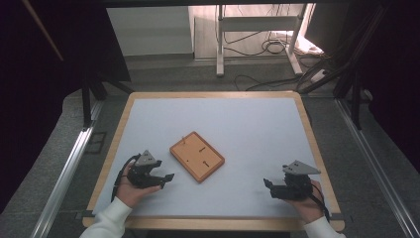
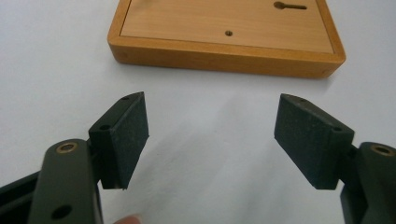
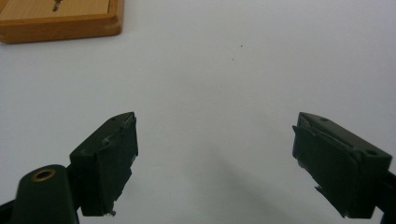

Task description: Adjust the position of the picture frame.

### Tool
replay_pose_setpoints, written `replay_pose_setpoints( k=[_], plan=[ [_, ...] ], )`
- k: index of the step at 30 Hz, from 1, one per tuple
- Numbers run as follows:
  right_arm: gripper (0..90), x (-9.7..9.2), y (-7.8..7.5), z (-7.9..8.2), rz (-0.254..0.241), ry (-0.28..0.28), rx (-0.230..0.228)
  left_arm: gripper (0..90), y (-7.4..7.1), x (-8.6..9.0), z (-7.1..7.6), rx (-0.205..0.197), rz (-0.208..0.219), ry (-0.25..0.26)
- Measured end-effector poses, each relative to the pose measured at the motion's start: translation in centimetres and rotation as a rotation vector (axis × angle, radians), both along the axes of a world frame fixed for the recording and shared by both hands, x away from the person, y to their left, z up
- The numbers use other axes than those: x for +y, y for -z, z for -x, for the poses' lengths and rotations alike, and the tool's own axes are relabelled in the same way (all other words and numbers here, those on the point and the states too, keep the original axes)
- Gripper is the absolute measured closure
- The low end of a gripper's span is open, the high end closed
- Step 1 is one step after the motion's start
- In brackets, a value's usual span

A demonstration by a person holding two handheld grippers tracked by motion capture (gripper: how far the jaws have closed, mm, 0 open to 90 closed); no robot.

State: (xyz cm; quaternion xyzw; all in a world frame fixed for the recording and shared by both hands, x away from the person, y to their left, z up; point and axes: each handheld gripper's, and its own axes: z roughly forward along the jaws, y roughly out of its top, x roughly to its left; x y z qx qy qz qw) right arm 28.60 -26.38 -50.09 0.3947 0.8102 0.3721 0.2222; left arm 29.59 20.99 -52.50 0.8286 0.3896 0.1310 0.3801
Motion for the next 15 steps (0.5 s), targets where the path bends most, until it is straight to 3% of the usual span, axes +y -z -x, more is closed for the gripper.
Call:
replay_pose_setpoints(
  k=[15],
  plan=[
    [14.7, 0.5, 0.3, 0.5, 0.022, -0.027, 0.000, 25.6, -1.0, -0.2, -0.9, 0.004, 0.011, -0.001]
  ],
)
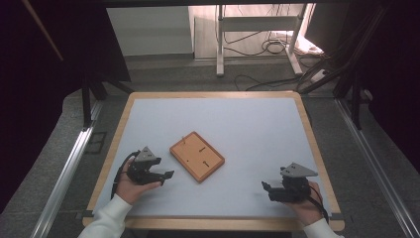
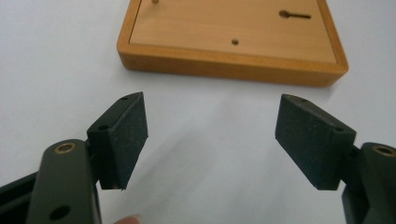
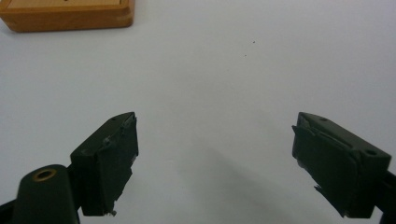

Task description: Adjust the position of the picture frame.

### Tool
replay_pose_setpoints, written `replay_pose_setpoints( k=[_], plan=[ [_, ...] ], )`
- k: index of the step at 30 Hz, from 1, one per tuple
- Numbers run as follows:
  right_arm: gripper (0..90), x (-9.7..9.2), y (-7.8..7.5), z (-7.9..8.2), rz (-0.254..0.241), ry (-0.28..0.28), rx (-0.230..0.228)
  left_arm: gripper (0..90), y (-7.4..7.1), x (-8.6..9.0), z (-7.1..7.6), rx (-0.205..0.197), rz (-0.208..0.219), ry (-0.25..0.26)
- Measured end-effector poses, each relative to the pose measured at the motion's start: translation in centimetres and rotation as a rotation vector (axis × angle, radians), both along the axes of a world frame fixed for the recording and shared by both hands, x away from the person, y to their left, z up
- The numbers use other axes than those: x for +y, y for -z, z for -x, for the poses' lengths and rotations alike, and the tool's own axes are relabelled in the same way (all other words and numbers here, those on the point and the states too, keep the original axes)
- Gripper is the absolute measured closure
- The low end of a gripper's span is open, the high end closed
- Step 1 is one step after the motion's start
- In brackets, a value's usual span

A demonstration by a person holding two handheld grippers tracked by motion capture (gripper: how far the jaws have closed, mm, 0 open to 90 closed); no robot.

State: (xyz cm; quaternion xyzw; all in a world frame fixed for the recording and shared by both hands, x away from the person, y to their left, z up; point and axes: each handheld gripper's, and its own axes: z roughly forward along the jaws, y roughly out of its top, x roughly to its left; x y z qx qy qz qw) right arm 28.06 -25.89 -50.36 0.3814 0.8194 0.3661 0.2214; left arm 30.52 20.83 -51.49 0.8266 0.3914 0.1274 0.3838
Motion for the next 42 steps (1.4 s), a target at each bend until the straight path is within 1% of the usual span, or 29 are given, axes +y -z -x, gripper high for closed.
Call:
replay_pose_setpoints(
  k=[2, 3, 4, 5, 9, 10, 12, 13, 14, 15, 16, 20, 21, 23, 26, 27, 28, 29, 30, 32, 35, 36, 38, 41, 42],
  plan=[
    [14.7, 0.0, 0.0, 0.1, 0.002, 0.003, 0.001, 25.7, -0.3, -0.3, -0.4, -0.001, -0.004, 0.001],
    [14.8, -0.1, 0.0, 0.2, 0.002, 0.006, 0.000, 25.8, -0.6, -0.7, -1.0, -0.003, 0.002, 0.000],
    [14.8, -0.2, 0.1, 0.3, 0.002, 0.009, 0.002, 26.3, -0.7, -0.8, -1.3, 0.000, 0.002, -0.003],
    [14.8, -0.2, 0.1, 0.3, 0.002, 0.009, 0.002, 26.3, -0.7, -0.8, -1.3, 0.000, 0.002, -0.003],
    [14.8, -0.2, 0.2, 0.6, 0.009, 0.011, 0.006, 27.6, -1.3, -1.1, -2.6, -0.011, -0.006, -0.003],
    [14.8, -0.2, 0.2, 0.6, 0.009, 0.011, 0.006, 27.6, -1.3, -1.1, -2.6, -0.011, -0.006, -0.003],
    [14.9, -0.2, 0.2, 0.6, 0.010, 0.013, 0.003, 27.7, -1.5, -1.1, -3.2, -0.010, -0.006, -0.007],
    [14.8, -0.3, 0.2, 0.6, 0.009, 0.017, 0.005, 27.9, -1.5, -1.2, -3.4, -0.006, -0.005, -0.012],
    [14.8, -0.3, 0.2, 0.6, 0.009, 0.017, 0.005, 27.9, -1.5, -1.2, -3.7, -0.010, -0.007, -0.012],
    [14.9, -0.4, 0.3, 0.6, 0.009, 0.018, 0.007, 28.8, -1.6, -1.4, -4.2, -0.011, -0.013, -0.006],
    [14.9, -0.4, 0.3, 0.6, 0.009, 0.018, 0.007, 29.2, -1.6, -1.4, -4.2, -0.011, -0.013, -0.006],
    [14.8, -0.3, 0.4, 0.6, 0.015, 0.020, 0.010, 30.6, -1.5, -2.2, -5.2, -0.013, -0.028, -0.011],
    [14.8, -0.3, 0.4, 0.7, 0.015, 0.020, 0.008, 31.5, -1.5, -2.6, -5.8, -0.013, -0.031, -0.012],
    [14.8, -0.3, 0.4, 0.7, 0.016, 0.020, 0.008, 32.0, -1.5, -2.7, -5.9, -0.014, -0.033, -0.010],
    [14.9, -0.3, 0.4, 0.6, 0.016, 0.021, 0.010, 32.7, -1.4, -3.2, -6.7, -0.018, -0.042, -0.010],
    [14.9, -0.4, 0.5, 0.6, 0.019, 0.021, 0.011, 33.6, -1.4, -3.4, -7.2, -0.019, -0.038, -0.025],
    [14.9, -0.4, 0.5, 0.6, 0.019, 0.021, 0.011, 34.3, -1.4, -3.4, -7.2, -0.019, -0.038, -0.025],
    [14.9, -0.4, 0.5, 0.6, 0.019, 0.020, 0.010, 34.6, -1.2, -3.6, -7.7, -0.022, -0.034, -0.030],
    [14.9, -0.4, 0.5, 0.6, 0.019, 0.020, 0.010, 35.0, -1.2, -3.6, -7.7, -0.022, -0.034, -0.030],
    [14.9, -0.4, 0.5, 0.6, 0.021, 0.019, 0.010, 35.7, -1.0, -3.8, -8.3, -0.023, -0.041, -0.036],
    [14.9, -0.3, 0.6, 0.6, 0.023, 0.018, 0.010, 39.0, -0.5, -4.2, -9.2, -0.025, -0.040, -0.046],
    [14.9, -0.3, 0.5, 0.6, 0.025, 0.018, 0.011, 43.3, -0.3, -4.3, -9.4, -0.025, -0.043, -0.051],
    [14.9, -0.4, 0.5, 0.6, 0.026, 0.018, 0.010, 47.4, 0.2, -4.5, -10.0, -0.034, -0.056, -0.060],
    [14.9, -0.4, 0.6, 0.6, 0.025, 0.021, 0.013, 54.8, 0.7, -4.5, -10.3, -0.038, -0.055, -0.069],
    [14.9, -0.4, 0.6, 0.6, 0.023, 0.022, 0.012, 56.8, 0.7, -4.5, -10.4, -0.046, -0.052, -0.074]
  ],
)
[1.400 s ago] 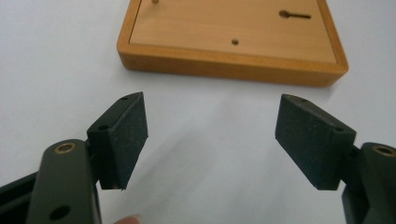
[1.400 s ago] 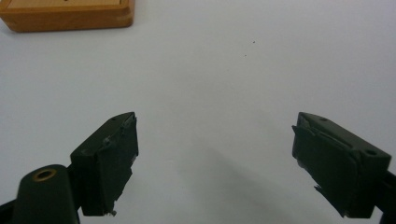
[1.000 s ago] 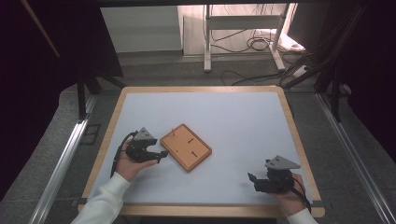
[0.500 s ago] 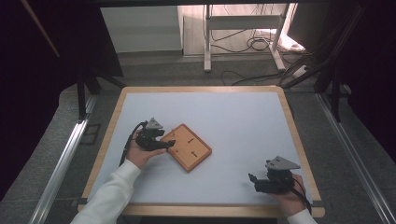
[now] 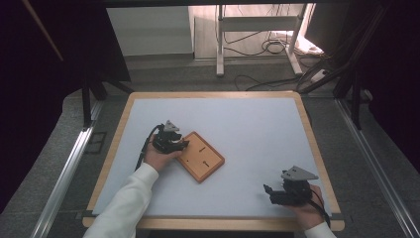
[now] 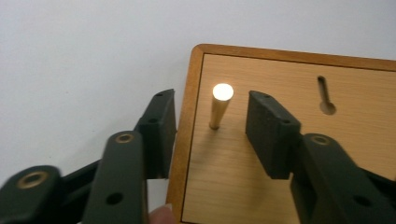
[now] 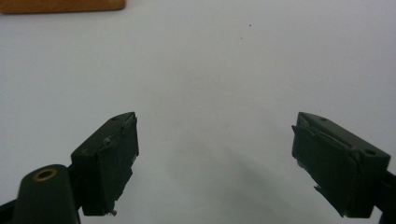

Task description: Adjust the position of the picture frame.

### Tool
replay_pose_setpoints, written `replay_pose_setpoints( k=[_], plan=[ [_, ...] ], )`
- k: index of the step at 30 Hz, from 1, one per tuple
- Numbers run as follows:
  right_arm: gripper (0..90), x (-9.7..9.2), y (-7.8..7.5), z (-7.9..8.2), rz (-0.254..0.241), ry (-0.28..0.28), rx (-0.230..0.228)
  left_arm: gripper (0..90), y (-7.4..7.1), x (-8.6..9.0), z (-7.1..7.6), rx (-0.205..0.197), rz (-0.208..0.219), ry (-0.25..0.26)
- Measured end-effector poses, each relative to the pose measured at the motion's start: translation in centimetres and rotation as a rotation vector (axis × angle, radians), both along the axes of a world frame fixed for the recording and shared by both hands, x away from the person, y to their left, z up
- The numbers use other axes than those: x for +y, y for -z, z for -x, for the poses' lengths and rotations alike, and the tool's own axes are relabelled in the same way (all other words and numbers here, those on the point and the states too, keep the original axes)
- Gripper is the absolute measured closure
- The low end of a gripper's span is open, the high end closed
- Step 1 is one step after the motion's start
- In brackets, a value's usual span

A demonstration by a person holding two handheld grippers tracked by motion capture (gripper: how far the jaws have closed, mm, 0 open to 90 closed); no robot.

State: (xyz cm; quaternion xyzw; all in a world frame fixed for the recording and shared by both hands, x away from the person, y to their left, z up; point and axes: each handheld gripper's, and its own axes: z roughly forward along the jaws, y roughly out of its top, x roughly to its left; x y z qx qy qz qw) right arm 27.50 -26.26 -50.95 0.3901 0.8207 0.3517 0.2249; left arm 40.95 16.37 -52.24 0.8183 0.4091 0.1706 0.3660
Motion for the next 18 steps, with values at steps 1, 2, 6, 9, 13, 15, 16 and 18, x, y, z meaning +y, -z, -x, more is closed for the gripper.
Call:
replay_pose_setpoints(
  k=[1, 2, 6, 9, 13, 15, 16, 18],
  plan=[
    [14.9, -0.01, 0.00, 0.00, 0.001, 0.000, 0.000, 59.0, 0.00, 0.00, 0.00, 0.000, 0.000, 0.000],
    [14.9, -0.01, 0.00, 0.00, 0.001, 0.000, 0.000, 59.0, 0.04, 0.02, -0.04, -0.001, 0.006, -0.008],
    [14.9, 0.05, 0.01, -0.02, 0.003, -0.003, -0.002, 68.1, 0.12, -0.03, -0.24, -0.013, 0.006, 0.004],
    [15.0, 0.03, 0.05, -0.04, 0.005, 0.000, 0.001, 75.1, 0.14, -0.17, -0.23, -0.017, 0.007, 0.013],
    [15.1, 0.01, 0.13, -0.11, 0.007, 0.002, 0.006, 83.3, 0.28, -0.56, -0.26, -0.025, 0.015, 0.023],
    [15.1, 0.01, 0.15, -0.12, 0.006, 0.002, 0.005, 84.1, 0.28, -0.55, -0.28, -0.024, 0.018, 0.024],
    [15.1, 0.01, 0.16, -0.12, 0.006, 0.003, 0.005, 84.1, 0.30, -0.44, -0.33, -0.019, 0.028, 0.029],
    [15.1, -0.01, 0.14, -0.10, 0.007, 0.003, 0.006, 84.3, 0.30, -0.27, -0.35, -0.009, 0.047, 0.029]
  ],
)
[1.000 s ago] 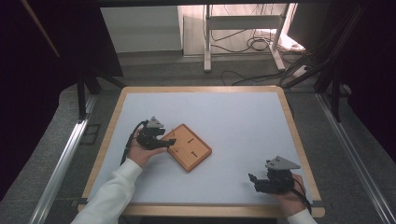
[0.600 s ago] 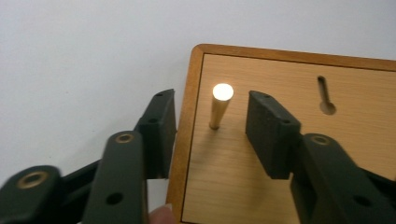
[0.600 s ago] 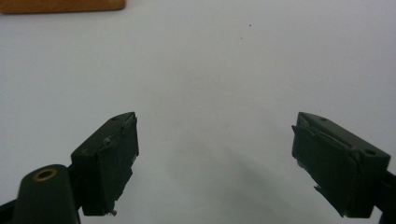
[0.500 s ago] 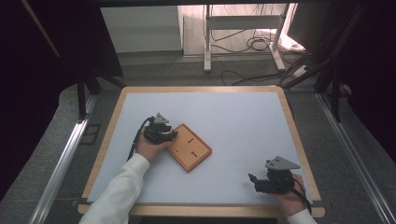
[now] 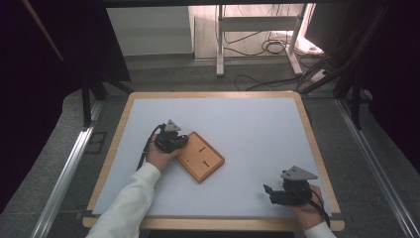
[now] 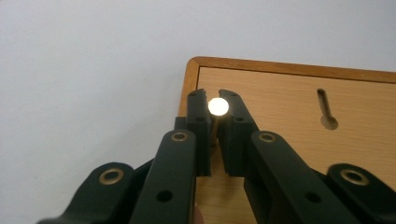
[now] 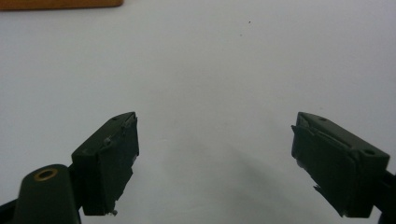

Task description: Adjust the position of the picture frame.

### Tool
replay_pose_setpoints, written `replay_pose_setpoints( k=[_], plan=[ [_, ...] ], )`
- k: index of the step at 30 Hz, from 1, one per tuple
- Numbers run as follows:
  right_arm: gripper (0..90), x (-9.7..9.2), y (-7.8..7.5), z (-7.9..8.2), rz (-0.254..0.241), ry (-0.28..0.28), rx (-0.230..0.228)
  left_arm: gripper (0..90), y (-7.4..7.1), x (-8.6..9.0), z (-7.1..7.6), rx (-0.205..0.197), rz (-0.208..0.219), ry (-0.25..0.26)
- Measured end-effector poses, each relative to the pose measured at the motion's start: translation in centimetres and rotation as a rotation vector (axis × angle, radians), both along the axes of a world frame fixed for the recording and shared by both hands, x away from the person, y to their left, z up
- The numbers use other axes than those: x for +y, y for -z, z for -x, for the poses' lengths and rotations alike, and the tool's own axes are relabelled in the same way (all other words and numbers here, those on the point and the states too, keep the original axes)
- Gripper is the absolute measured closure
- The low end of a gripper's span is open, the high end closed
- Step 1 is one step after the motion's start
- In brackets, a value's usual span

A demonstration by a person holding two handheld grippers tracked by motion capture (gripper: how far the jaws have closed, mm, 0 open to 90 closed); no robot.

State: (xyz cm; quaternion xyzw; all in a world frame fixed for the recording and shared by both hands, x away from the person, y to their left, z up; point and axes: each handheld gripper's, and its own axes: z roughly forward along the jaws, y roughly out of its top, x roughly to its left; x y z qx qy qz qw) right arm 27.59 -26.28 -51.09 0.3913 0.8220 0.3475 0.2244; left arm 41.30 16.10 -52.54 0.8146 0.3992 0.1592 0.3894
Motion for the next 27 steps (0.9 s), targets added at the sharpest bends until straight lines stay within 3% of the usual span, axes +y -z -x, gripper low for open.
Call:
replay_pose_setpoints(
  k=[3, 12, 20, 23, 27],
  plan=[
    [15.2, 0.0, 0.0, 0.0, -0.001, 0.002, -0.002, 84.4, 0.0, 0.3, -0.1, 0.024, 0.027, 0.000],
    [15.2, -0.1, -0.1, -0.1, -0.002, 0.006, -0.005, 84.3, -0.7, 0.3, 0.9, 0.037, 0.022, 0.042],
    [15.4, 0.0, -0.2, 0.0, -0.004, 0.008, -0.006, 84.4, -1.5, -0.9, 2.6, 0.044, 0.041, 0.120],
    [15.5, 0.0, -0.1, 0.0, -0.002, 0.008, -0.004, 84.4, -1.3, -1.8, 3.3, 0.056, 0.028, 0.164],
    [15.4, 0.0, -0.1, 0.0, -0.002, 0.007, -0.003, 84.4, -0.9, -2.7, 3.5, 0.054, 0.011, 0.186]
  ],
)
